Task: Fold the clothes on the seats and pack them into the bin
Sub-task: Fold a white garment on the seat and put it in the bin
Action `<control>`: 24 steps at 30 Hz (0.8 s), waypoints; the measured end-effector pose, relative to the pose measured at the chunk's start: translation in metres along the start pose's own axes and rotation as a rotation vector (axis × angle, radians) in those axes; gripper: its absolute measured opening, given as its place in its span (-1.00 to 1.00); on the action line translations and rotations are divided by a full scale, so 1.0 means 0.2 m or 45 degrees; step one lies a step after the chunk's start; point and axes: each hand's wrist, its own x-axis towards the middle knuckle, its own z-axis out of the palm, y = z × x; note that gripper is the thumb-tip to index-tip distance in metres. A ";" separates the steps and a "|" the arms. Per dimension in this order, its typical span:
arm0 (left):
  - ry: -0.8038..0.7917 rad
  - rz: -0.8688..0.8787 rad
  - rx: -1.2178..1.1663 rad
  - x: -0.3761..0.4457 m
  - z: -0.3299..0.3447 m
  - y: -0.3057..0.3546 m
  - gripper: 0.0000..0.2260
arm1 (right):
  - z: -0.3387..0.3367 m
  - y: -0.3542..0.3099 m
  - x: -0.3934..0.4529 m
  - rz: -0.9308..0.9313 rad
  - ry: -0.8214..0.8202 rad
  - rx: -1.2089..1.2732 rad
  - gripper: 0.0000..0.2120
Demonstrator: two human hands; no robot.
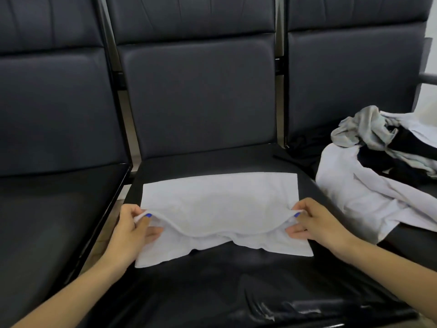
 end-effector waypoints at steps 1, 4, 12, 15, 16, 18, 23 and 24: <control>-0.063 0.052 0.064 -0.02 -0.01 -0.02 -0.91 | 0.01 0.02 -0.01 -0.030 -0.015 -0.024 -0.80; -0.398 0.361 0.535 -0.05 -0.10 -0.08 -0.67 | -0.03 0.04 -0.03 -0.153 -0.011 -0.214 -0.82; -0.398 0.539 0.892 -0.08 -0.30 -0.08 -0.80 | -0.26 -0.05 0.01 -0.199 0.140 -0.402 -0.85; -0.359 0.510 0.815 -0.09 -0.32 -0.07 -0.77 | -0.30 -0.06 0.01 -0.137 0.066 -0.423 -0.86; -0.348 0.502 0.783 -0.09 -0.32 -0.06 -0.73 | -0.31 -0.07 0.01 -0.134 0.044 -0.448 -0.86; -0.323 0.471 0.734 -0.09 -0.31 -0.06 -0.63 | -0.32 -0.09 0.01 -0.130 0.020 -0.523 -0.85; -0.247 0.453 0.669 -0.09 -0.33 -0.03 -0.60 | -0.38 -0.12 -0.02 -0.082 -0.047 -0.529 -0.89; -0.231 0.447 0.640 -0.09 -0.34 -0.02 -0.61 | -0.40 -0.13 -0.03 -0.076 -0.078 -0.521 -0.89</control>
